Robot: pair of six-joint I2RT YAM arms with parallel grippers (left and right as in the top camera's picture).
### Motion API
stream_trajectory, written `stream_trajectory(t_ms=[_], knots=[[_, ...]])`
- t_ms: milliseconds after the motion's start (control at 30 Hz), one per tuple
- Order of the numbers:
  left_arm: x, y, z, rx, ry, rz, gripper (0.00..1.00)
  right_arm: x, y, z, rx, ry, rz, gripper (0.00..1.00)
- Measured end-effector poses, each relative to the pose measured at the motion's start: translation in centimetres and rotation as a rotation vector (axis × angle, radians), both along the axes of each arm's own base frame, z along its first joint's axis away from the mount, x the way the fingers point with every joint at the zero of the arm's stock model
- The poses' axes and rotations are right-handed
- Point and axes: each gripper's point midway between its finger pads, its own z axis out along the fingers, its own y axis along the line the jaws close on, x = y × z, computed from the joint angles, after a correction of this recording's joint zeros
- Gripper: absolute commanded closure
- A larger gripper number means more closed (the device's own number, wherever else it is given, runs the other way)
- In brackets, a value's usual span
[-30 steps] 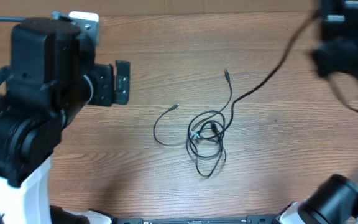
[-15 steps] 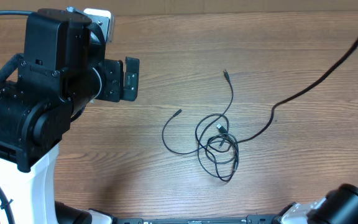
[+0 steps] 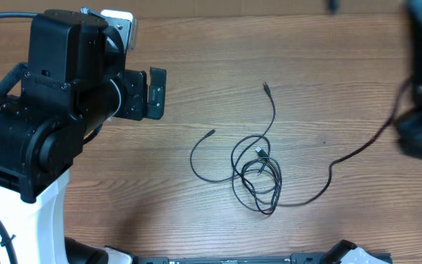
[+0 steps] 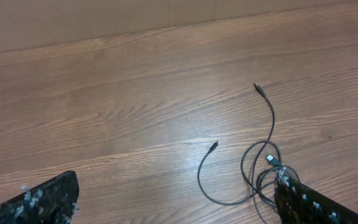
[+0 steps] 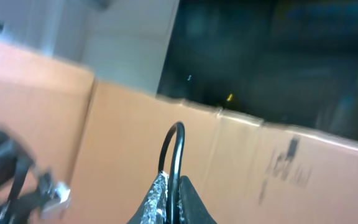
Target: Untangle cables
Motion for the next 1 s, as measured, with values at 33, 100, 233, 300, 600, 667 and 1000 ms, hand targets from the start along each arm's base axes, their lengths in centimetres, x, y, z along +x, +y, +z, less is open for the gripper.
stream_trajectory(t_ms=[33, 100, 233, 300, 600, 667, 1000], knots=[[0.0, 0.0, 0.0, -0.001, 0.000, -0.001, 0.00, 0.7, 0.8, -1.4, -0.022, 0.027, 0.009, 0.96], [0.0, 0.0, 0.0, -0.002, 0.000, -0.002, 0.00, 2.0, 2.2, -4.3, -0.064, 0.079, 0.023, 0.96], [-0.1, -0.1, -0.1, -0.003, 0.004, -0.004, 0.00, 4.6, 4.4, -10.0, -0.128, 0.185, 0.033, 0.96], [-0.2, -0.1, -0.1, -0.001, 0.009, -0.005, 0.00, 5.4, 5.1, -12.0, -0.135, 0.228, 0.038, 0.96], [-0.2, -0.1, -0.2, -0.002, 0.012, -0.007, 0.00, 4.3, 4.4, -12.1, -0.083, 0.238, 0.057, 0.96], [-0.2, -0.1, -0.2, -0.002, 0.012, -0.007, 0.00, 4.1, 4.0, -11.7, -0.070, 0.228, 0.046, 0.96], [-0.3, -0.2, -0.2, 0.008, 0.010, -0.028, 0.00, 1.8, -4.5, -2.3, 0.198, 0.058, -0.225, 0.96]])
